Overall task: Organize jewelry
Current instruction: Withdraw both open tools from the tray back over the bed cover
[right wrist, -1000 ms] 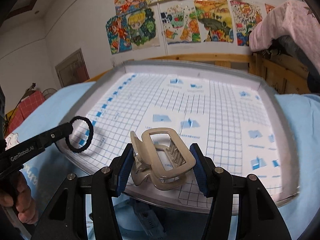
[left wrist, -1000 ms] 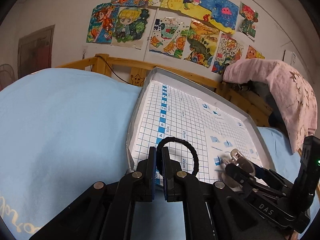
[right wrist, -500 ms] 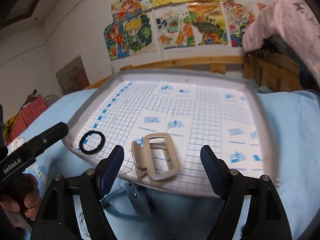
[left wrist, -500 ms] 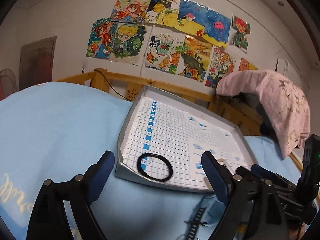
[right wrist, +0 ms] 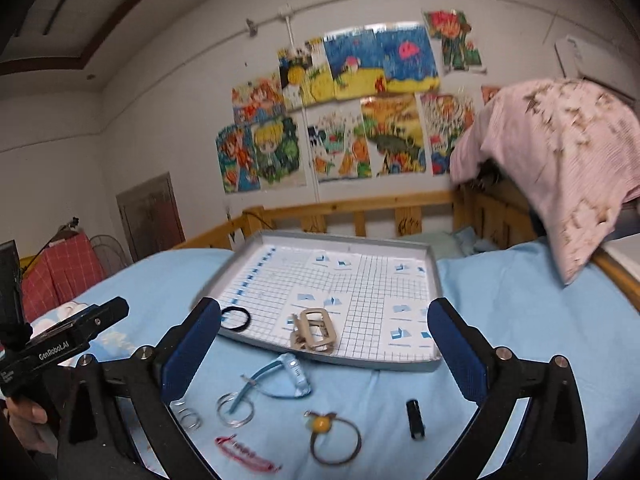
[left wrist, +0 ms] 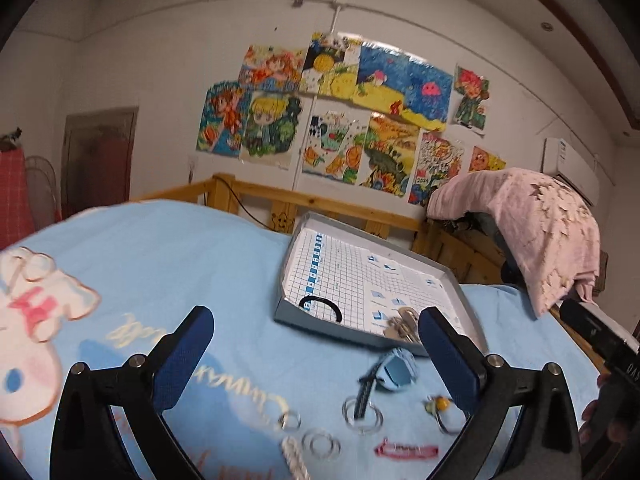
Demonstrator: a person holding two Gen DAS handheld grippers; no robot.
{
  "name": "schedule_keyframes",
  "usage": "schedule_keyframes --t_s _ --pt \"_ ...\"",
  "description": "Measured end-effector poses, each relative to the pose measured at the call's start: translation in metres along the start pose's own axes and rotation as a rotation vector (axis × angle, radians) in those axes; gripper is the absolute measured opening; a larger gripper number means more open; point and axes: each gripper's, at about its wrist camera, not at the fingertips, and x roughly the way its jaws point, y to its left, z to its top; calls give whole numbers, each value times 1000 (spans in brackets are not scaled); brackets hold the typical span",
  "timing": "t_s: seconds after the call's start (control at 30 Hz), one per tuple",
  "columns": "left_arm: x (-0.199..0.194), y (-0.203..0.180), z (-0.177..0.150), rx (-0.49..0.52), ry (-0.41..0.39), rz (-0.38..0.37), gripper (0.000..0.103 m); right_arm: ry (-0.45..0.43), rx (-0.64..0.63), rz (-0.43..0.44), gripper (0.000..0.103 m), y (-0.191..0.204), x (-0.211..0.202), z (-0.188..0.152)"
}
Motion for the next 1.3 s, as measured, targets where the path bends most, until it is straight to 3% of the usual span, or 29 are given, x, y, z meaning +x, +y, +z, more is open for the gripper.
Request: schedule_keyframes --t_s 0.23,0.4,0.63,0.87,1.0,1.3 --pt "-68 2 -15 -5 -29 -10 103 -76 -23 -5 101 18 -79 -19" --pt "-106 2 -31 45 -47 -25 103 -117 -35 -28 101 32 -127 -40" --pt "-139 13 -56 70 -28 -37 103 -115 -36 -80 101 50 -170 -74" --pt "-149 22 -85 106 -13 -11 103 -46 -75 -128 101 62 -178 -104" --pt "-140 32 -100 101 38 9 103 -13 -67 -139 101 61 -178 -113" --pt "-129 37 -101 78 71 27 103 50 -70 -143 101 61 -161 -124"
